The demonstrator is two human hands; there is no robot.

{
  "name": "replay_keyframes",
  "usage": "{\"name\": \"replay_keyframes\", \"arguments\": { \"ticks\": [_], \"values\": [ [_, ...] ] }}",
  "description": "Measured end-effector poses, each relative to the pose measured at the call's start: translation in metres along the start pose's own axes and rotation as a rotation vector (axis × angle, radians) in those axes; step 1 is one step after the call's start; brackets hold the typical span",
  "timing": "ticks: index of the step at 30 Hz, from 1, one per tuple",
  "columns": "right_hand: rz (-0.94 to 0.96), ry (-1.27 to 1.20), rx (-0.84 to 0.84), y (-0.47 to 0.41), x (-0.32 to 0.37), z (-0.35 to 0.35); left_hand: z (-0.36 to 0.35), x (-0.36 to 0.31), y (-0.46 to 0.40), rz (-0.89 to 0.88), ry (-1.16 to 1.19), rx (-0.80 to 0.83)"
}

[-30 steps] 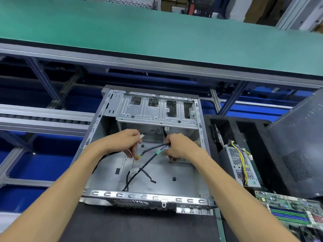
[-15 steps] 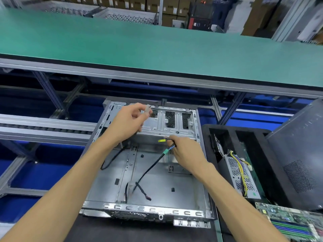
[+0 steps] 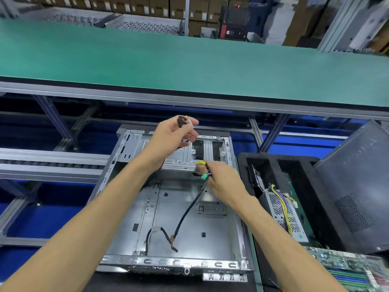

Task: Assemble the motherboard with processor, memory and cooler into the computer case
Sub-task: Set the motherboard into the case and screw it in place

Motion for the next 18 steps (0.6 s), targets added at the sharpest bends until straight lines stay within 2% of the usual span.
{"name": "replay_keyframes", "arguments": {
  "ticks": [4,8,12,18],
  "values": [
    [0.164,0.095,-0.113,0.001,0.011,0.009,-0.036,0.001,-0.002,0.073,-0.024,0.137],
    [0.304,0.133,-0.130,0.002,0.028,0.008,-0.054,0.014,-0.002,0.171,-0.098,0.172],
    [0.491,0.173,-0.303,0.014,0.052,0.025,-0.049,0.029,-0.008,0.237,-0.141,0.081],
    [0.501,0.197,-0.294,0.016,0.052,0.025,-0.009,0.043,-0.013,0.244,-0.081,-0.222]
  ]
}}
Point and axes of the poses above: each hand's wrist, its own y-axis away from the middle knuckle, its own z-axis out of the back of the hand, x = y × z, the point moved 10 cm from there along -y, towards the middle knuckle, and after that the axes turned 6 degrees about y, right-handed, at the moved point
